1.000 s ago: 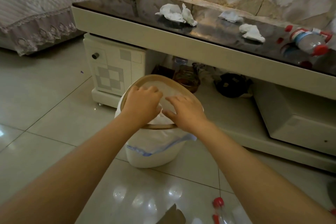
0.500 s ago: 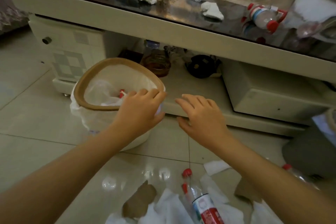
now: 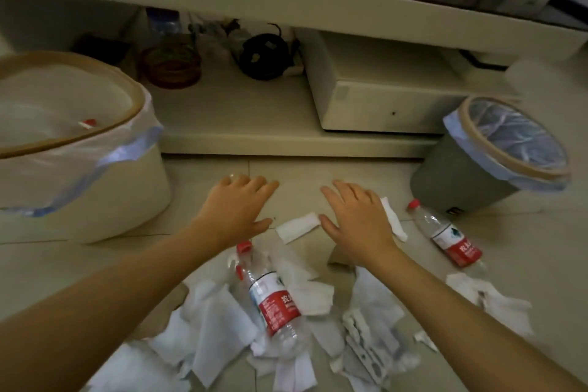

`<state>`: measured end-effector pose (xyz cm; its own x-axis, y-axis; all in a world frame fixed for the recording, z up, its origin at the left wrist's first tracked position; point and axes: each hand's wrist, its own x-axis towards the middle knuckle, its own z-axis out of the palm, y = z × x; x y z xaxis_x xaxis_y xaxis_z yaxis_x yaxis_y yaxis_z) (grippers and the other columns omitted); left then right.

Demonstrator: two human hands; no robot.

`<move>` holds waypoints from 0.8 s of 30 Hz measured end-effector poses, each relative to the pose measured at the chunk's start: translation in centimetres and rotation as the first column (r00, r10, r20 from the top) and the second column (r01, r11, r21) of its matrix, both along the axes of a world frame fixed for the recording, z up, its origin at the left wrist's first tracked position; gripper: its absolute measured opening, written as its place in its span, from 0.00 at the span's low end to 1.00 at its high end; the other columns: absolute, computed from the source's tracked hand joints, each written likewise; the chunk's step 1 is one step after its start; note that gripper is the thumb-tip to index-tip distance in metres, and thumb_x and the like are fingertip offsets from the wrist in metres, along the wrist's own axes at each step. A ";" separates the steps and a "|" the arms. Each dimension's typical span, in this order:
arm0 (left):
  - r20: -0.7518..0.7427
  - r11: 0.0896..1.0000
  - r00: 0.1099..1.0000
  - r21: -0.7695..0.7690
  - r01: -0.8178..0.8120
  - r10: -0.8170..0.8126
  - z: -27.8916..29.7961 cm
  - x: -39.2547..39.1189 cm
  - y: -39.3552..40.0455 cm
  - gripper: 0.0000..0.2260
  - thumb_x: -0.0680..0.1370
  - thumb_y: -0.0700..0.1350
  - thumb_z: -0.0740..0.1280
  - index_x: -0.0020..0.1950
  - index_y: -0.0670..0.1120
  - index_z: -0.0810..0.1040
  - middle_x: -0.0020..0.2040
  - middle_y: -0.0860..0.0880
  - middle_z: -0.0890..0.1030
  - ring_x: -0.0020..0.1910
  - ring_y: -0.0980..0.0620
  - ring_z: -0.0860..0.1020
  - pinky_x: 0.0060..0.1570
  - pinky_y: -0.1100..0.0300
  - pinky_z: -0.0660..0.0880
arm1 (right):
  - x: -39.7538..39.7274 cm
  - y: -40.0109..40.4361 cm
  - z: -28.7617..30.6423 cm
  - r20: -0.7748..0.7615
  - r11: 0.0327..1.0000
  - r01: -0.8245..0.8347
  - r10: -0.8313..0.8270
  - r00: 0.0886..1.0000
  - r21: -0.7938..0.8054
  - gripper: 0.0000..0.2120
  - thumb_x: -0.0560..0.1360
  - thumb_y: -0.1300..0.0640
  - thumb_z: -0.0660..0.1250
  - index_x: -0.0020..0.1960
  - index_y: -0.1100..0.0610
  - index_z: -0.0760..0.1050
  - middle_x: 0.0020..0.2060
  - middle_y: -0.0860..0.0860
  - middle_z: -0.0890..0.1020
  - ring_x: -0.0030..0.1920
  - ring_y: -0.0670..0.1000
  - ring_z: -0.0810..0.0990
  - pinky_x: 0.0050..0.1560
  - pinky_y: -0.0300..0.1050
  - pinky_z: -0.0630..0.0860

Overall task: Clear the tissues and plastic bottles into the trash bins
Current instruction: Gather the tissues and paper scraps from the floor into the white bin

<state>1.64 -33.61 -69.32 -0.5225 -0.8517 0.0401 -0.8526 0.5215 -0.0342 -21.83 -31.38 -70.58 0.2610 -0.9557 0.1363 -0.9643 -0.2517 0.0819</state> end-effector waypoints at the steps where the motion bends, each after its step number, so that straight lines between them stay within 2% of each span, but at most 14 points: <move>1: 0.017 0.999 1.000 0.034 -0.008 0.008 -0.4 -1.2 0.0 0.33 0.76 0.63 0.61 0.76 0.51 0.54 0.72 0.49 0.65 0.68 0.46 0.68 0.63 0.49 0.68 | -1.4 0.3 -0.8 0.003 0.999 0.042 -0.043 0.999 0.027 0.24 0.72 0.47 0.68 0.65 0.55 0.73 0.62 0.56 0.77 0.58 0.59 0.77 0.56 0.56 0.74; 4: 0.043 0.990 0.999 0.138 -0.034 0.028 -1.9 -4.8 0.0 0.38 0.74 0.64 0.62 0.77 0.52 0.49 0.76 0.49 0.58 0.72 0.45 0.62 0.67 0.47 0.64 | -5.2 1.2 -2.6 -0.012 0.985 0.151 -0.151 0.989 0.086 0.25 0.71 0.47 0.69 0.66 0.55 0.72 0.63 0.56 0.76 0.58 0.60 0.77 0.54 0.57 0.73; 7: 0.062 0.976 0.998 0.212 -0.044 0.031 -3.5 -7.7 0.0 0.42 0.73 0.66 0.64 0.77 0.53 0.46 0.77 0.48 0.55 0.74 0.44 0.59 0.68 0.45 0.62 | -8.2 1.6 -4.1 -0.026 0.973 0.206 -0.204 0.979 0.101 0.27 0.74 0.47 0.66 0.70 0.55 0.67 0.68 0.57 0.71 0.63 0.60 0.73 0.58 0.58 0.71; 11: 0.074 0.961 0.996 0.268 -0.069 0.051 -5.8 -11.4 -0.3 0.46 0.70 0.68 0.65 0.77 0.55 0.41 0.78 0.49 0.52 0.74 0.43 0.59 0.66 0.44 0.66 | -10.7 1.6 -6.1 -0.014 0.951 0.260 -0.261 0.965 0.167 0.31 0.77 0.43 0.61 0.75 0.53 0.58 0.74 0.56 0.62 0.69 0.59 0.67 0.65 0.58 0.66; 13: 0.052 0.942 0.995 0.319 -0.103 0.091 -7.1 -13.2 -0.3 0.48 0.69 0.69 0.66 0.77 0.56 0.38 0.78 0.48 0.51 0.73 0.42 0.59 0.64 0.44 0.68 | -11.6 1.3 -6.9 -0.014 0.941 0.275 -0.278 0.960 0.199 0.31 0.77 0.42 0.59 0.75 0.52 0.55 0.74 0.55 0.60 0.70 0.58 0.65 0.66 0.57 0.65; 16: 0.074 0.912 0.991 0.388 -0.132 0.112 -9.3 -15.4 -0.5 0.53 0.66 0.71 0.67 0.76 0.56 0.36 0.78 0.48 0.48 0.75 0.42 0.55 0.63 0.42 0.69 | -12.7 0.6 -8.1 -0.005 0.926 0.293 -0.300 0.954 0.237 0.32 0.77 0.41 0.58 0.76 0.50 0.53 0.75 0.55 0.57 0.71 0.58 0.62 0.67 0.56 0.63; 19: 0.111 0.855 0.971 0.461 -0.238 0.211 -11.3 -16.2 -1.2 0.57 0.62 0.73 0.68 0.75 0.56 0.33 0.78 0.49 0.43 0.76 0.41 0.49 0.64 0.36 0.66 | -13.5 -0.3 -9.3 -0.013 0.915 0.295 -0.304 0.953 0.276 0.33 0.77 0.40 0.58 0.76 0.50 0.51 0.76 0.55 0.55 0.71 0.58 0.61 0.68 0.55 0.61; 22: 0.184 0.778 0.935 0.520 -0.354 0.303 -12.9 -16.0 -1.9 0.58 0.62 0.74 0.68 0.75 0.56 0.31 0.78 0.49 0.38 0.76 0.40 0.42 0.66 0.31 0.58 | -14.1 -1.4 -10.7 -0.021 0.895 0.286 -0.297 0.955 0.341 0.35 0.77 0.38 0.58 0.77 0.49 0.48 0.77 0.55 0.51 0.73 0.59 0.58 0.69 0.57 0.59; 24: 0.187 0.700 0.902 0.576 -0.421 0.388 -13.9 -16.0 -2.1 0.58 0.62 0.74 0.67 0.75 0.55 0.30 0.78 0.49 0.36 0.76 0.39 0.41 0.66 0.30 0.57 | -14.4 -2.1 -11.6 -0.033 0.876 0.290 -0.301 0.953 0.385 0.37 0.76 0.36 0.57 0.77 0.48 0.45 0.77 0.55 0.49 0.74 0.59 0.55 0.70 0.59 0.58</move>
<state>-14.34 -35.70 -83.20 -0.1094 -0.8232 -0.5570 -0.9920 0.0549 0.1136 -36.28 -33.49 -82.21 -0.0407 -0.9672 -0.2506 -0.9992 0.0394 0.0102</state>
